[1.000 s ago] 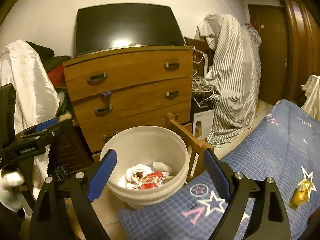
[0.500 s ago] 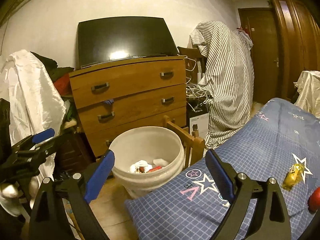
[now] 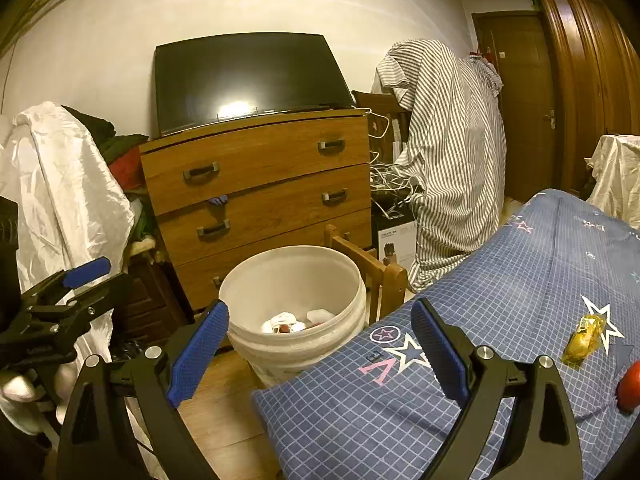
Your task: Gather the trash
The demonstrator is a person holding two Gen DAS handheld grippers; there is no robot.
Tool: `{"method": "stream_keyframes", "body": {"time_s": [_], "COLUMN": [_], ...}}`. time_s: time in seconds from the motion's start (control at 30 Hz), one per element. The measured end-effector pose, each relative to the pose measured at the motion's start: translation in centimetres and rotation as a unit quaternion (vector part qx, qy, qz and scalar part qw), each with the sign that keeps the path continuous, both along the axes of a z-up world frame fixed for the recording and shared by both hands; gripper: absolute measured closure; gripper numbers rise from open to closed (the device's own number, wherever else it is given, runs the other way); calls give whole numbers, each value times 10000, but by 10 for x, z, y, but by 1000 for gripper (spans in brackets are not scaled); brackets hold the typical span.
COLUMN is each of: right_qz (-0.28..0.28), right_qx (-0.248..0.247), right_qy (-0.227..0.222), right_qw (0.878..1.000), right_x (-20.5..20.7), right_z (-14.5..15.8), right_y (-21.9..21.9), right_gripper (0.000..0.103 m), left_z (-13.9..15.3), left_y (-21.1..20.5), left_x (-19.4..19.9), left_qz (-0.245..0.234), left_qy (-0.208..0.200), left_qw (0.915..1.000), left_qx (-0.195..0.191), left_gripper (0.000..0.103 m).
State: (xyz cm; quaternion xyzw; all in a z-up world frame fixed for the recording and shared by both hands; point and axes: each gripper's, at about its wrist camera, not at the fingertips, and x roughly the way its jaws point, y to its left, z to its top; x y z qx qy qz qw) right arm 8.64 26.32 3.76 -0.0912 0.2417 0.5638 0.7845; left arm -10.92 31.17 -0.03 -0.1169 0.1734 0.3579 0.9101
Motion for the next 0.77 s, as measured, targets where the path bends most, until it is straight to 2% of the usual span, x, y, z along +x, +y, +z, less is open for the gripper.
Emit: {"method": "stream_keyframes", "body": {"time_s": [0.4, 0.77], "right_qz": [71, 101], "right_qx": [-69, -131], "right_qy": [20, 48], "right_qw": [9999, 9999], "right_x": [0, 0], "right_z": [-2, -7], "right_y": [10, 14], "right_gripper": [11, 11], "left_z": [-3, -7], "left_y": [2, 10], "left_x": [4, 11], "left_qz": [83, 187], "left_qy": [23, 201], "left_qw": [9999, 9995], "left_qx": [-71, -181], "left_gripper": [6, 6]}}
